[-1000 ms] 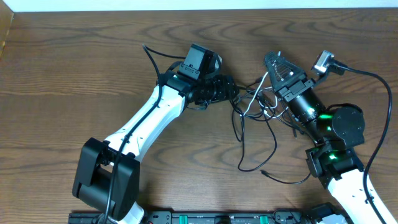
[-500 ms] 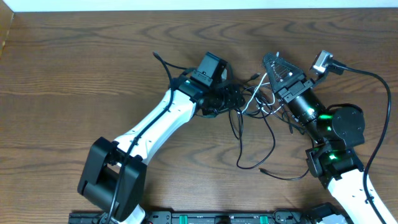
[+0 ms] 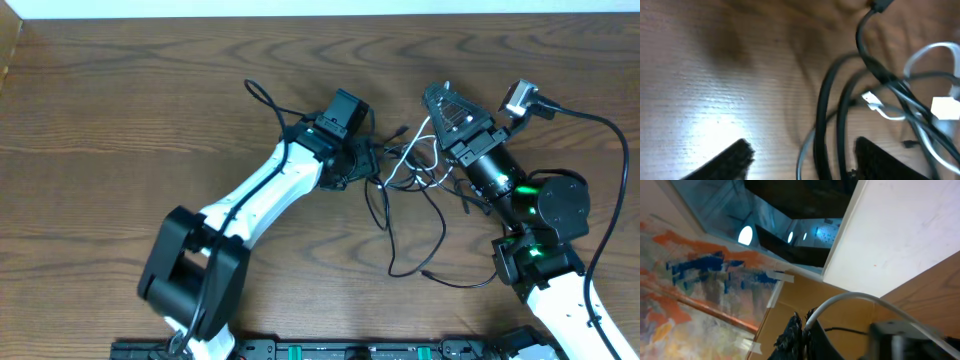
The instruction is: Untangle cables
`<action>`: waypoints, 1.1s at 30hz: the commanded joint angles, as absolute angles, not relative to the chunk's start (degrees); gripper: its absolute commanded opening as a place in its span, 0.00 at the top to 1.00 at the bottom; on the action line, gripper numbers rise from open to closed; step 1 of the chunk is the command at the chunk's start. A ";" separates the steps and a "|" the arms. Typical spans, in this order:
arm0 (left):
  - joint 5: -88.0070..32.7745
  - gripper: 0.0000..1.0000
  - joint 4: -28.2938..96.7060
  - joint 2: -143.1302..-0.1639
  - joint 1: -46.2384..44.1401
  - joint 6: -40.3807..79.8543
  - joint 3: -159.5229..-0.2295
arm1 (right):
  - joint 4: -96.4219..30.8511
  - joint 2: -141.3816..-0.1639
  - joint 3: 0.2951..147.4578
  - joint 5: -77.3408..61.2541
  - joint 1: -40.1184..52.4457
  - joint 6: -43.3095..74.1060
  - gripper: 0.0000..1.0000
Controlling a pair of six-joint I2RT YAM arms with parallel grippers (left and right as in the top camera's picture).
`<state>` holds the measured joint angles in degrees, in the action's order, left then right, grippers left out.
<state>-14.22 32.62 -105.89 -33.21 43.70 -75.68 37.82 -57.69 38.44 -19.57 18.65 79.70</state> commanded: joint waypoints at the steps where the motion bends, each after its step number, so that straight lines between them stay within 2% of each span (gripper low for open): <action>1: -12.58 0.48 32.91 -109.49 -33.19 44.03 -76.73 | 38.63 -57.23 39.66 -20.12 18.41 80.34 0.98; 2: -12.56 0.54 32.93 -110.08 -33.19 44.01 -76.73 | 38.61 -57.23 39.66 -20.10 18.41 80.31 0.99; 5: -12.56 0.81 32.93 -110.83 -33.17 43.40 -76.73 | 38.61 -57.23 39.66 -20.08 18.41 80.31 0.98; 7: -12.60 0.92 32.91 -110.76 -33.01 42.22 -76.73 | 38.59 -57.23 39.66 -20.05 18.39 80.29 0.98; 18: -12.99 0.92 37.80 -109.73 -24.71 37.54 -76.73 | 34.44 -57.23 39.66 -19.64 18.28 78.56 0.98; 26: -12.78 0.92 43.92 -107.46 -8.36 34.24 -76.73 | 32.51 -57.23 39.66 -19.75 17.19 76.66 0.98; 30: -12.78 0.92 44.97 -107.46 -3.25 34.02 -76.73 | 26.76 -57.23 39.66 -19.68 16.14 73.63 0.99; 33: -12.78 0.92 44.97 -107.46 -0.21 31.90 -76.73 | 17.08 -57.28 39.66 -18.15 15.11 68.23 0.98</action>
